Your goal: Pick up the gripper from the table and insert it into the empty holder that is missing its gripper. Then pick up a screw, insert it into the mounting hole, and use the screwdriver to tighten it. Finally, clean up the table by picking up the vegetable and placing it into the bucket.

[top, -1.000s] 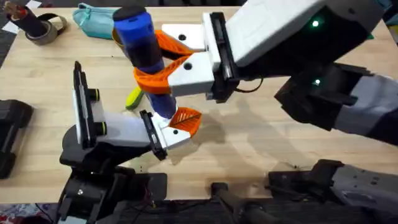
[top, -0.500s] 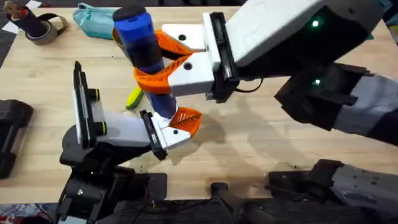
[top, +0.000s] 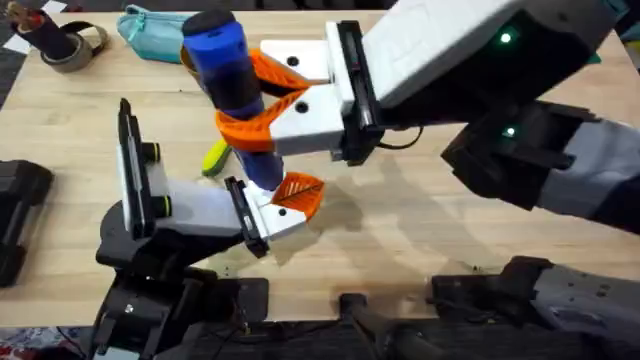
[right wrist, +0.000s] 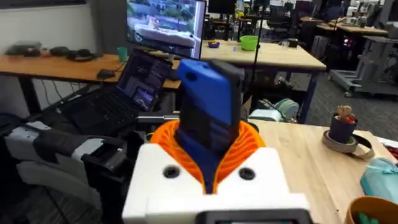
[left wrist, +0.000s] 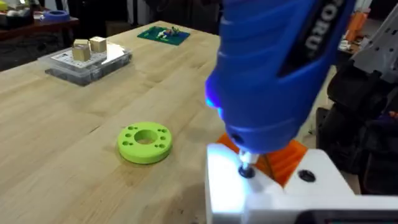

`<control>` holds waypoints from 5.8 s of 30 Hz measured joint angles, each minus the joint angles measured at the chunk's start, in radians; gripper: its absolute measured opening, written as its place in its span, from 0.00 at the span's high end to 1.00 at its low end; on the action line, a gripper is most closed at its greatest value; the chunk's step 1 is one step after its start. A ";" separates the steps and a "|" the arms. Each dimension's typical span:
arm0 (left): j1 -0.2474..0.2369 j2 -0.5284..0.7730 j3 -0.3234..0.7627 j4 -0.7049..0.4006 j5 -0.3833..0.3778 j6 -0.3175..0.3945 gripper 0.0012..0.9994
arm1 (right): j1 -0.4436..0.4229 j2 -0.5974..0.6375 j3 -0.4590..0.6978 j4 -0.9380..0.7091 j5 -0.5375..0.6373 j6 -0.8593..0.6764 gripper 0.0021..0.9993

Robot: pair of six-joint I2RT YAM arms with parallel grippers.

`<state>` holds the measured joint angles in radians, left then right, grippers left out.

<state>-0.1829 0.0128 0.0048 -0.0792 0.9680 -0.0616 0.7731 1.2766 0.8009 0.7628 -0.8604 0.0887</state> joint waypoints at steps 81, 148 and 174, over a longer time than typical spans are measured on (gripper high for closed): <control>0.000 0.000 0.000 0.005 -0.054 0.000 1.00 | -0.497 0.764 0.774 -1.790 1.150 -0.991 0.96; 0.474 1.107 1.044 -0.939 -0.670 0.330 0.01 | -0.497 -0.338 0.492 -2.002 1.081 -0.095 0.00; 0.362 1.447 1.044 -0.939 -0.713 0.425 0.01 | -0.497 -0.351 0.480 -2.003 1.084 -0.096 0.00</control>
<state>0.1795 1.4597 1.0489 -1.0180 0.2550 0.3630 0.2764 0.9257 1.2804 -1.2404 0.2237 -0.0071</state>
